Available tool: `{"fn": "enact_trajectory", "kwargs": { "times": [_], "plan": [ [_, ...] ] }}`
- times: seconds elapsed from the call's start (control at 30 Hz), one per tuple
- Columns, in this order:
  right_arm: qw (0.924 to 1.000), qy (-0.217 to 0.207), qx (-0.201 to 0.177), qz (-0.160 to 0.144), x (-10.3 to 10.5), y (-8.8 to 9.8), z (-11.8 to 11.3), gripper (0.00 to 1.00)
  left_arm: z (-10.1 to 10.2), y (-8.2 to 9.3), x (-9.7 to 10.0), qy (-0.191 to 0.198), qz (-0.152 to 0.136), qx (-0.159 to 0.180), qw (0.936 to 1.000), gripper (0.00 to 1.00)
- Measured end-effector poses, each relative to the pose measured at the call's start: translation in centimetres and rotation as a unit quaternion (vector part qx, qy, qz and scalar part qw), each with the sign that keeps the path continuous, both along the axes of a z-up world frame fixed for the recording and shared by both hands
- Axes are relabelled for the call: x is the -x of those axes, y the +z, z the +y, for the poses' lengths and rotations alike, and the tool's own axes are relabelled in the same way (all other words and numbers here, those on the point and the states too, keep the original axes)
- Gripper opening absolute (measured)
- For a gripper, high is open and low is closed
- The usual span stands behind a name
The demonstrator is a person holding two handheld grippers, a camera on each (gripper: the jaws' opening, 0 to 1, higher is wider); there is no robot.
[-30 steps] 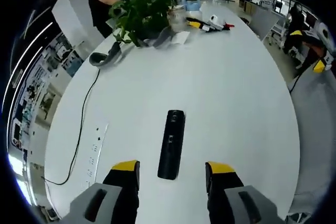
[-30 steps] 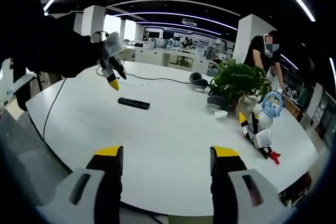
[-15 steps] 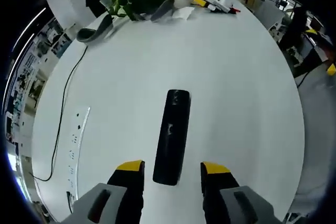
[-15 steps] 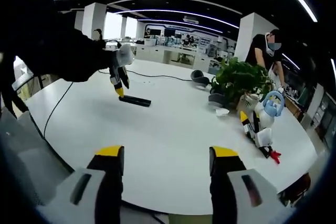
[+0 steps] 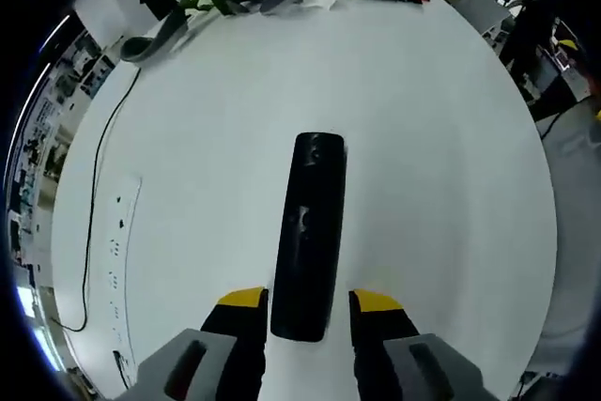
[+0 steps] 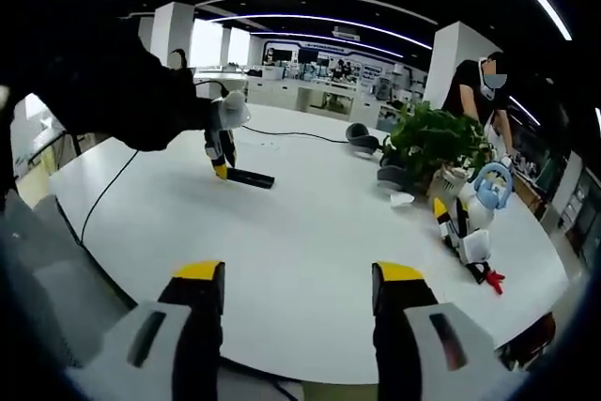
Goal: Press the specified remote control buttons in sequence, fully releasing each button before pressing the next.
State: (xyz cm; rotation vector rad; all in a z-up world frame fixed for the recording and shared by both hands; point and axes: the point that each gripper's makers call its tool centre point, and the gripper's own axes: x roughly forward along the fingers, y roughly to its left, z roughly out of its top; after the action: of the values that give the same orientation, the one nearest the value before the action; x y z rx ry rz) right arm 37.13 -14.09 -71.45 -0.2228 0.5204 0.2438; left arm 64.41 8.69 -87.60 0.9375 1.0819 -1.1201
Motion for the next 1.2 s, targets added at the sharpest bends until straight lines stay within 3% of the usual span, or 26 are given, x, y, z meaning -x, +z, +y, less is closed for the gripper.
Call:
{"fn": "enact_trajectory", "kwargs": {
  "times": [0.1,0.2,0.47,0.8,1.2],
  "plan": [
    [0.9998,-0.005,-0.008,-0.015,-0.1,0.6,-0.2,0.64,-0.2,0.2,-0.1,0.000,0.010,0.001,1.0000,0.33],
    [0.9999,-0.009,-0.011,-0.007,0.0,0.4,-0.3,0.61,-0.2,0.1,0.2,-0.002,0.022,0.002,0.9998,0.31],
    [0.9999,-0.003,-0.011,-0.009,0.0,0.4,-0.1,0.59,-0.1,0.1,0.1,-0.011,0.017,0.006,0.9998,0.24],
    [0.9999,-0.001,-0.013,-0.011,0.0,0.5,0.1,0.58,0.0,0.4,0.5,0.022,0.001,0.019,0.9996,0.24],
    [0.9997,0.004,-0.019,-0.013,0.1,0.6,0.3,0.55,-0.4,0.3,2.8,0.021,0.000,0.012,0.9997,0.24]
  ]
}}
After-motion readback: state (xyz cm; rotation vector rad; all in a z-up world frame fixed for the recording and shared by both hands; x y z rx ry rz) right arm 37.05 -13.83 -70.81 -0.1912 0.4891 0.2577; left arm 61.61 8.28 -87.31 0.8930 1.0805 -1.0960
